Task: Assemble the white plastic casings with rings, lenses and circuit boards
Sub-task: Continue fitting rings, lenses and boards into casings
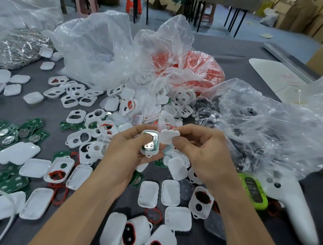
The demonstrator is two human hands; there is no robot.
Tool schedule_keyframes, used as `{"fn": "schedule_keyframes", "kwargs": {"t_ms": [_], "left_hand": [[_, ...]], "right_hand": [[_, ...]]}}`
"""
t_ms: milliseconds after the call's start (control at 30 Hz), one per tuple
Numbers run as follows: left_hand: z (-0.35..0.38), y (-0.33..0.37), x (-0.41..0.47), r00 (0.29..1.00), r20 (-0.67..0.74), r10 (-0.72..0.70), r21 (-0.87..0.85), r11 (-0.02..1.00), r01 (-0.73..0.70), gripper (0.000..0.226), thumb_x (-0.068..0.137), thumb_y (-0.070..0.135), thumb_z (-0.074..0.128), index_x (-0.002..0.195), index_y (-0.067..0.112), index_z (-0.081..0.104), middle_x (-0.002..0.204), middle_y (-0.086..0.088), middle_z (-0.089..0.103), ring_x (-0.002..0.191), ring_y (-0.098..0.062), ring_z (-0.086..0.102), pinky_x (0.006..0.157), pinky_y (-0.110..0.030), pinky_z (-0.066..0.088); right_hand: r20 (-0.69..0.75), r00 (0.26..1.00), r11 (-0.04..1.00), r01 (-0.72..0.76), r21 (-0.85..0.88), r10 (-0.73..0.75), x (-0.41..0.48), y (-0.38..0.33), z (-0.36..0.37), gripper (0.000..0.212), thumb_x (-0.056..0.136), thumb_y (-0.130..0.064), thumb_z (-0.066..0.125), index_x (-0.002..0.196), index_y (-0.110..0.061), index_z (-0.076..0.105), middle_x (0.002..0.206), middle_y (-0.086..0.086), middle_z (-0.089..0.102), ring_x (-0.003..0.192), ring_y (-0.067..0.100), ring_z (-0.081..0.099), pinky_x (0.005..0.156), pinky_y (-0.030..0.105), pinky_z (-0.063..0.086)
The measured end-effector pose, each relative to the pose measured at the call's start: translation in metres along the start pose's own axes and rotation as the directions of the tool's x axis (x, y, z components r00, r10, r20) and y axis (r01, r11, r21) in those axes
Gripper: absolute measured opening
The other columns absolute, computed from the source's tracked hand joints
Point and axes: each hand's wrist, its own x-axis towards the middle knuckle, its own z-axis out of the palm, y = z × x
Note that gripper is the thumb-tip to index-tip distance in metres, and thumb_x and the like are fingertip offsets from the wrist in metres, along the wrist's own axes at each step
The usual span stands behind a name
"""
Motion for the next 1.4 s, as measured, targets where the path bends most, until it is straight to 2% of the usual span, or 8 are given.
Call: {"fn": "schedule_keyframes", "kwargs": {"t_ms": [200, 367, 600, 933, 1033, 1167, 1300, 1400], "left_hand": [[0.002, -0.002, 0.001, 0.983, 0.138, -0.121, -0.12, 0.983, 0.138, 0.039, 0.109, 0.029, 0.044, 0.108, 0.006, 0.076, 0.117, -0.019, 0.074, 0.108, -0.035, 0.072, 0.085, -0.048, 0.062], [0.002, -0.003, -0.001, 0.967, 0.212, -0.145, -0.163, 0.97, 0.181, 0.057, 0.109, 0.045, 0.031, 0.121, 0.005, 0.069, 0.115, -0.022, 0.073, 0.097, -0.03, 0.073, 0.079, -0.042, 0.061], [0.005, 0.0, -0.004, 0.961, 0.247, -0.121, -0.144, 0.976, 0.16, 0.025, 0.099, 0.018, 0.056, 0.112, 0.005, 0.074, 0.118, -0.024, 0.071, 0.096, -0.035, 0.071, 0.08, -0.043, 0.061], [0.006, -0.007, -0.006, 0.978, 0.18, -0.108, -0.014, 0.994, 0.112, 0.038, 0.096, -0.01, 0.053, 0.117, 0.012, 0.075, 0.128, -0.031, 0.062, 0.121, -0.039, 0.065, 0.095, -0.047, 0.059], [0.008, -0.006, -0.008, 0.979, 0.179, -0.092, -0.01, 0.995, 0.096, 0.036, 0.096, -0.009, 0.054, 0.114, 0.013, 0.077, 0.104, -0.026, 0.063, 0.111, -0.036, 0.068, 0.092, -0.044, 0.06], [0.01, -0.004, -0.01, 0.973, 0.22, -0.068, -0.012, 0.997, 0.072, 0.035, 0.096, -0.009, 0.052, 0.111, 0.011, 0.077, 0.112, -0.029, 0.068, 0.075, -0.016, 0.07, 0.089, -0.042, 0.061], [0.008, -0.003, -0.01, 0.968, 0.244, -0.064, -0.022, 0.997, 0.071, 0.033, 0.096, -0.009, 0.053, 0.11, 0.009, 0.077, 0.115, -0.017, 0.074, 0.098, -0.023, 0.075, 0.088, -0.041, 0.061], [0.009, -0.005, -0.01, 0.972, 0.228, -0.05, 0.028, 0.999, 0.045, 0.028, 0.094, -0.001, 0.061, 0.11, 0.013, 0.078, 0.109, -0.012, 0.073, 0.079, -0.019, 0.063, 0.09, -0.043, 0.061]], "right_hand": [[0.056, 0.994, 0.992, -0.1, 0.08, 0.096, 0.0, 0.003, 0.007, 0.031, 0.093, -0.004, 0.071, 0.085, -0.033, 0.082, 0.076, 0.005, 0.077, 0.063, 0.02, 0.072, 0.061, 0.027, 0.059], [0.103, 0.988, 0.987, -0.126, 0.096, 0.116, -0.001, 0.003, 0.01, 0.039, 0.094, 0.001, 0.067, 0.093, -0.036, 0.08, 0.065, 0.008, 0.073, 0.051, 0.021, 0.066, 0.053, 0.028, 0.055], [0.082, 0.987, 0.99, -0.138, -0.011, 0.139, -0.001, 0.008, 0.009, 0.028, 0.094, -0.005, 0.07, 0.114, -0.023, 0.062, 0.057, 0.011, 0.068, 0.048, 0.021, 0.06, 0.053, 0.033, 0.052], [0.061, 0.993, 0.98, -0.093, -0.179, 0.105, -0.003, 0.005, 0.007, 0.03, 0.092, -0.018, 0.074, 0.113, -0.036, 0.062, 0.051, 0.001, 0.063, 0.043, 0.011, 0.048, 0.047, 0.021, 0.042], [0.04, 0.993, 0.976, -0.101, -0.191, 0.111, -0.003, 0.006, 0.006, 0.029, 0.09, -0.02, 0.076, 0.112, -0.036, 0.064, 0.048, -0.003, 0.059, 0.041, 0.008, 0.043, 0.046, 0.02, 0.039], [-0.015, 0.992, 0.972, -0.122, -0.202, 0.121, -0.003, 0.007, 0.007, 0.026, 0.085, -0.025, 0.082, 0.103, -0.036, 0.067, 0.046, -0.005, 0.057, 0.04, 0.005, 0.044, 0.043, 0.015, 0.038], [-0.037, 0.981, 0.971, -0.192, -0.146, 0.188, -0.001, 0.011, 0.008, 0.018, 0.079, -0.029, 0.084, 0.092, -0.034, 0.071, 0.054, 0.001, 0.063, 0.046, 0.01, 0.049, 0.047, 0.022, 0.041], [-0.044, 0.972, 0.969, -0.234, -0.079, 0.232, 0.001, 0.011, 0.01, 0.02, 0.072, -0.032, 0.083, 0.09, -0.034, 0.073, 0.062, 0.006, 0.066, 0.055, 0.014, 0.057, 0.056, 0.035, 0.048]]}}
